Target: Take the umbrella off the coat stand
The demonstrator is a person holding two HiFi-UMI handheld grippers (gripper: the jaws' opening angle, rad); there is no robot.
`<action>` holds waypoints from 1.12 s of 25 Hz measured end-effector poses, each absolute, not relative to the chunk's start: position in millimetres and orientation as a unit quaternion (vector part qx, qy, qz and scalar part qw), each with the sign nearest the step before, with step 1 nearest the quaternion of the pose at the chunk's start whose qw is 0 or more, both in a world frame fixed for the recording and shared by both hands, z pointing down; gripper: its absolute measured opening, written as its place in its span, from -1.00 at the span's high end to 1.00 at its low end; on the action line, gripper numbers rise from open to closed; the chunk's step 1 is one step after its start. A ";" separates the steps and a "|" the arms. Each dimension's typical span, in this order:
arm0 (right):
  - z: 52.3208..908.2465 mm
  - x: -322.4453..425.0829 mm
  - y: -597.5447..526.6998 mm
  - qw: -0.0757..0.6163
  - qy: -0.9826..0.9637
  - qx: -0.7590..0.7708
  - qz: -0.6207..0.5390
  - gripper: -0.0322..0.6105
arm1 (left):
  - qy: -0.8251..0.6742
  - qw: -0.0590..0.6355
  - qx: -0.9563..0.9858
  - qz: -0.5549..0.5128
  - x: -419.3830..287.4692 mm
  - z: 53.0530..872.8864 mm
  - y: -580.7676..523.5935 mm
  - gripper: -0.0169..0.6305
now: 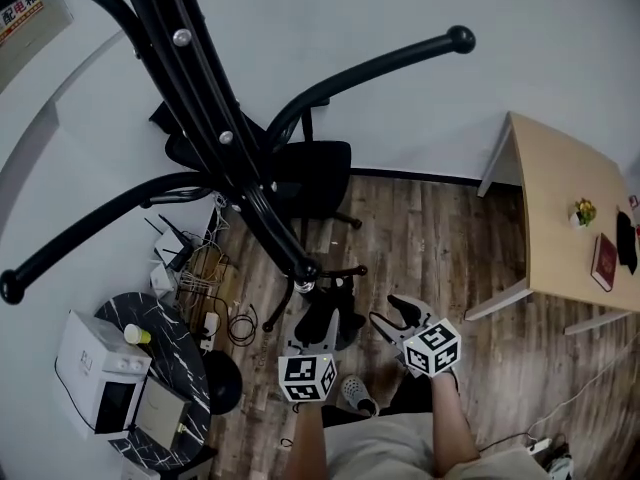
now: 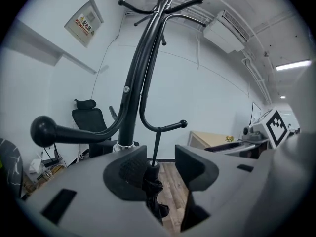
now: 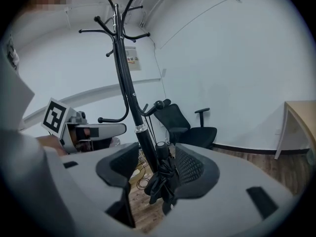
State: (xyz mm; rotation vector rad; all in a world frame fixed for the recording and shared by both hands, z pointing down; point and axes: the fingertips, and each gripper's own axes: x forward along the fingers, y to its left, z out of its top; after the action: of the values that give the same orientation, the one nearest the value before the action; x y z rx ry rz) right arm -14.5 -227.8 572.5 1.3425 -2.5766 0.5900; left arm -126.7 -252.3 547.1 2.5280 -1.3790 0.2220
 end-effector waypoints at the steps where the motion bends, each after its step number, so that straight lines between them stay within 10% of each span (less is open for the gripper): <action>1: 574.6 -17.2 -230.7 0.088 -0.866 0.449 0.202 0.16 | -0.472 0.127 0.869 0.076 -124.5 546.3 -254.2 0.38; 28: 591.7 -3.1 -305.5 0.198 -0.895 0.377 0.132 0.17 | -0.533 0.118 0.833 0.088 -85.6 556.8 -320.9 0.54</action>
State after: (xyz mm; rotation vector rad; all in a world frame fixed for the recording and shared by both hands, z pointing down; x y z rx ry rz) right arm -3.1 -305.5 591.7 1.0558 -2.5035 0.3690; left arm -85.6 -320.9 556.8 2.4377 -1.5605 0.2581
